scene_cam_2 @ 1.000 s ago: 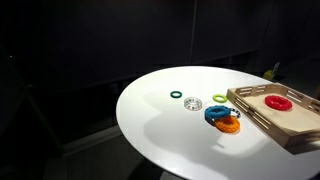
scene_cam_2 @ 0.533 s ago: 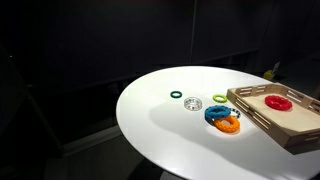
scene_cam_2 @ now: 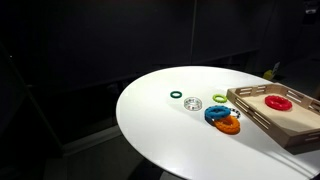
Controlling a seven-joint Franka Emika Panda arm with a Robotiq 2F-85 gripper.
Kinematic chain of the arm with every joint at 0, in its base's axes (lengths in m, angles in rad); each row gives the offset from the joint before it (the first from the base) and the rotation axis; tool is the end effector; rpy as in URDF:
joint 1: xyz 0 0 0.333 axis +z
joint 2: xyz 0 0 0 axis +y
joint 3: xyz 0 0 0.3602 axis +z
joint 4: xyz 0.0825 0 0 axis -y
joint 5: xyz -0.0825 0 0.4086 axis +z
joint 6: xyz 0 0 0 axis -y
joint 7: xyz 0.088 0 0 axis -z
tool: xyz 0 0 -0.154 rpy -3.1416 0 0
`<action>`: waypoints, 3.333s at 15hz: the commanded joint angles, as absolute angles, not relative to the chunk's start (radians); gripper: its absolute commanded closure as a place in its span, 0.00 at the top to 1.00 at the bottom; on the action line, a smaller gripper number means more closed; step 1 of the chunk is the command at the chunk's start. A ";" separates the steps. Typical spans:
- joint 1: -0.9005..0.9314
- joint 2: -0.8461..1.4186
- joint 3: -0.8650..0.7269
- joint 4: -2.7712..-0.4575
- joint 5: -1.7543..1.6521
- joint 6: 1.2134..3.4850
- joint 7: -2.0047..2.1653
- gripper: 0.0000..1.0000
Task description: Remove the red ring from the box
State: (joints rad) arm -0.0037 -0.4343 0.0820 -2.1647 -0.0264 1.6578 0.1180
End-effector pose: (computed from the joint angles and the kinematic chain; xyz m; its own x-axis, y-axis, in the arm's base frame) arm 0.4154 0.0331 0.5505 0.9967 -0.0475 -0.0662 -0.0429 -0.9967 0.0688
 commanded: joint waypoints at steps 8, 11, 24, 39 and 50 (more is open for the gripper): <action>-0.083 -0.413 -0.003 -2.311 -0.088 1.855 0.196 1.00; -0.084 -0.393 -0.041 -2.334 -0.055 1.876 0.165 1.00; -0.093 -0.382 -0.055 -2.329 -0.067 1.914 0.159 1.00; -0.120 -0.208 -0.121 -2.515 -0.035 2.256 0.112 1.00; -0.148 -0.049 -0.130 -2.562 -0.101 2.461 0.158 1.00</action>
